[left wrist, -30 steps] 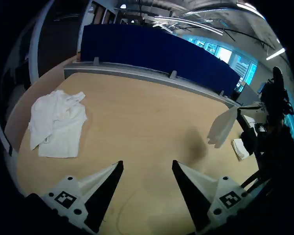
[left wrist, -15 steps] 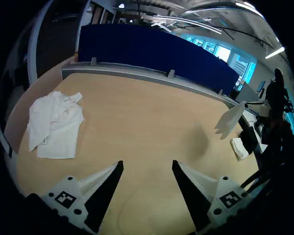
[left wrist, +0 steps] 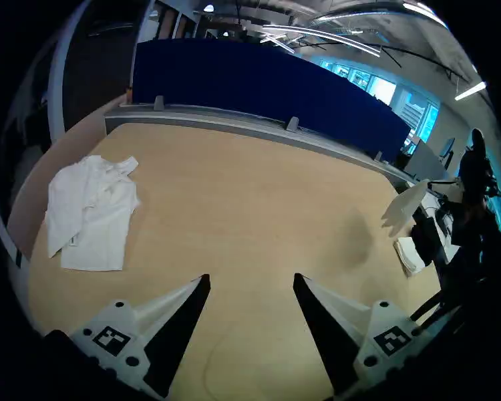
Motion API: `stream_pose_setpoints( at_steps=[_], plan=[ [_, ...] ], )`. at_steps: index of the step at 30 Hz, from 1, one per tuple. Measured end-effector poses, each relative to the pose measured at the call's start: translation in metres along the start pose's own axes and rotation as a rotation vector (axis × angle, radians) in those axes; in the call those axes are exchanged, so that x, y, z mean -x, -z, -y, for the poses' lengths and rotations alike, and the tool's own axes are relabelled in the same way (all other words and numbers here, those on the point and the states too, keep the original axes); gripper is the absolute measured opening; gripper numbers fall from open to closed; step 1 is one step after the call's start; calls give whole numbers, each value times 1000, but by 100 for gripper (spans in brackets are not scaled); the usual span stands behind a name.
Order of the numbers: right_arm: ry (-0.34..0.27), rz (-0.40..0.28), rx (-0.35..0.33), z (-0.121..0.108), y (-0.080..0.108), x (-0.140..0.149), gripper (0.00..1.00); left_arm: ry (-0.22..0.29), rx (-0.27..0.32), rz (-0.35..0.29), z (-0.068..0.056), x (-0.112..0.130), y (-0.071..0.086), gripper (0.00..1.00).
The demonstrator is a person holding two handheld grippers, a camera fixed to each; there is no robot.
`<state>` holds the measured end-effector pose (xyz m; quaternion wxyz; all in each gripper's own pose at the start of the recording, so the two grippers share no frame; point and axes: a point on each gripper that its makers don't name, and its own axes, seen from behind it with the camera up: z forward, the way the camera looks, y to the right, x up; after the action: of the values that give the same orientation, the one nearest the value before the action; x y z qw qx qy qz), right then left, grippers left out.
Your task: Fold towel
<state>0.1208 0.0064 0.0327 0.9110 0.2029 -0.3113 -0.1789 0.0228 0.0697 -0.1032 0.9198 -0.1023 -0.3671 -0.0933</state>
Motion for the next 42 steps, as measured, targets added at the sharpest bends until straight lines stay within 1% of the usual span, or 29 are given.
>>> stream_pose_setpoints(
  at_steps=[6,12,18,24,32,38,42],
  plan=[
    [-3,17,25,-32,5,15,4,3,-4,4,-7,-2,-4,92],
    [-14,35,47,-61,6,31,4,-5,-13,11,-12,-2,-9,92],
    [-22,53,58,-83,5,48,4,-14,-20,15,-18,-5,-12,92],
    [-28,68,59,-92,0,62,3,-25,-23,20,-25,-5,-13,92],
    [-35,88,55,-96,-3,78,4,-38,-25,26,-33,-4,-13,92],
    [-49,97,61,-99,3,89,4,-44,-22,29,-37,-3,-15,92],
    [-60,110,71,-102,11,103,3,-53,-18,33,-40,-2,-15,92]
  ],
)
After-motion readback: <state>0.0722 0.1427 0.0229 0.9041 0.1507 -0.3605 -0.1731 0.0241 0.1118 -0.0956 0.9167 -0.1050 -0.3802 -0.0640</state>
